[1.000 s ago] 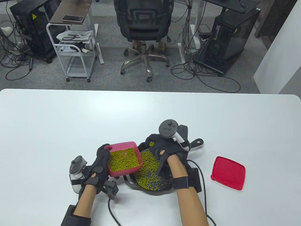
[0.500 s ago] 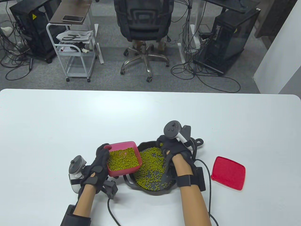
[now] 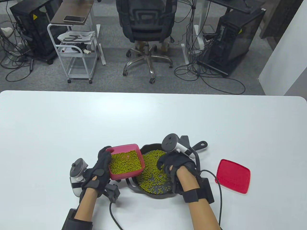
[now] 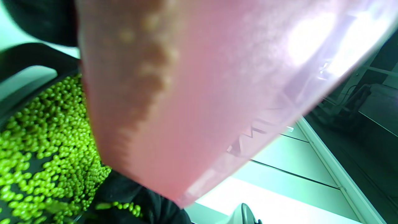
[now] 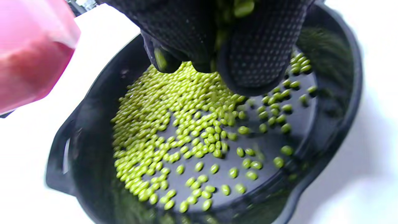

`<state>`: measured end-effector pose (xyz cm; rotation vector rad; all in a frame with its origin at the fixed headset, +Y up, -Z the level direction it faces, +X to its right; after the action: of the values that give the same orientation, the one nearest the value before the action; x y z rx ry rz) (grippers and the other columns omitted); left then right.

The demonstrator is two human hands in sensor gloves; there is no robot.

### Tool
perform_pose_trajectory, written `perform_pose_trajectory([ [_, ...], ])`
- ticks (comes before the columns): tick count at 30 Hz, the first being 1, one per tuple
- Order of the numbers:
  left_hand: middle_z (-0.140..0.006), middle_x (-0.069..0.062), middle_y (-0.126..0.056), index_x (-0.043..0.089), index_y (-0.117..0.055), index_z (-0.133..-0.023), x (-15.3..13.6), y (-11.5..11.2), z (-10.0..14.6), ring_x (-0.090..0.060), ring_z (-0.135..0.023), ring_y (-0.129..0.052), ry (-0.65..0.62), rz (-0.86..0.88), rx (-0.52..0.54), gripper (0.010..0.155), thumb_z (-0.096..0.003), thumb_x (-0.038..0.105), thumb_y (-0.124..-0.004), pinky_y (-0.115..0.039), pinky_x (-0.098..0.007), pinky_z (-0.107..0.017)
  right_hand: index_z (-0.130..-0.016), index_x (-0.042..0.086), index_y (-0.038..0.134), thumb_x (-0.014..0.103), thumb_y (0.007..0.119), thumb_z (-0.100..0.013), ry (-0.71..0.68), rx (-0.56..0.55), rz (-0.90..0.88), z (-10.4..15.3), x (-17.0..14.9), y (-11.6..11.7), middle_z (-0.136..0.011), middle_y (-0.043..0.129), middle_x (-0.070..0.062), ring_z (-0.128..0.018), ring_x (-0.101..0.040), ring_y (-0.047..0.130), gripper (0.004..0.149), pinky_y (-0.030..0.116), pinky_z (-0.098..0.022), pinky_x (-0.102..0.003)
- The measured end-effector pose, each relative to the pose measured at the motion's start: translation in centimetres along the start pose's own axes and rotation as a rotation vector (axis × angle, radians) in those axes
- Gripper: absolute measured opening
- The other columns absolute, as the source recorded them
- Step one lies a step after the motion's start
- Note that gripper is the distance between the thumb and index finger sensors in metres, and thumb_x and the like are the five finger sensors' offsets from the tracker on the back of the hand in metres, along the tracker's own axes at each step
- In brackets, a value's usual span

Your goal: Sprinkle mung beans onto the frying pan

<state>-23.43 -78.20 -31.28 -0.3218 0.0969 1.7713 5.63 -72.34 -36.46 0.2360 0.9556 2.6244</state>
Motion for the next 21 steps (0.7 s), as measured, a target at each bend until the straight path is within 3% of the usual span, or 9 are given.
perform_pose_trajectory([
  [5,-0.105,-0.022,-0.049,0.035,-0.03,-0.108,0.0,0.0,0.1,-0.04,-0.059,-0.089,0.001,0.001,0.001,0.074,-0.0496,0.072,-0.056,-0.089,-0.042,-0.03,-0.094,0.02,0.077,0.015,0.085,-0.053,-0.061,-0.004,-0.016,0.2,1.6,0.3,-0.1,0.076,-0.018,-0.077,-0.048,0.085,0.042,0.089,-0.048,-0.042],
  [9,-0.105,-0.021,-0.049,0.035,-0.03,-0.108,0.0,0.1,0.1,-0.04,-0.059,-0.089,0.0,0.002,0.003,0.074,-0.0496,0.072,-0.056,-0.089,-0.042,-0.03,-0.101,0.018,0.071,0.025,0.084,-0.055,-0.096,0.034,-0.064,0.2,2.1,0.4,-0.108,0.067,-0.023,-0.087,-0.053,0.076,0.048,0.083,-0.054,-0.051],
  [12,-0.105,-0.022,-0.049,0.035,-0.03,-0.108,0.0,0.1,0.1,-0.04,-0.059,-0.089,-0.001,0.002,0.002,0.074,-0.0495,0.072,-0.056,-0.089,-0.042,-0.03,-0.105,0.017,0.067,0.035,0.076,-0.058,-0.084,0.036,-0.073,0.4,2.1,0.3,-0.111,0.063,-0.026,-0.09,-0.056,0.07,0.051,0.079,-0.056,-0.057],
  [21,-0.105,-0.022,-0.049,0.035,-0.03,-0.108,0.0,0.0,0.1,-0.04,-0.059,-0.089,0.0,-0.022,0.006,0.074,-0.0495,0.072,-0.056,-0.089,-0.043,-0.03,-0.106,0.017,0.065,0.042,0.071,-0.059,-0.166,-0.008,-0.221,2.4,2.4,-2.1,-0.112,0.062,-0.028,-0.091,-0.058,0.067,0.054,0.076,-0.057,-0.06],
])
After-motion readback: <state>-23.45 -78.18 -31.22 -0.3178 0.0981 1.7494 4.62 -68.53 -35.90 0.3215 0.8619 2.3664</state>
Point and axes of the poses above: the tracker on the back of each hand, its own x axis roughly to the thumb side, its own z axis roughly from the fingertips to the wrist, y = z × x, the point moved 2 cm from there along -z, roughly from the wrist to the fingertips
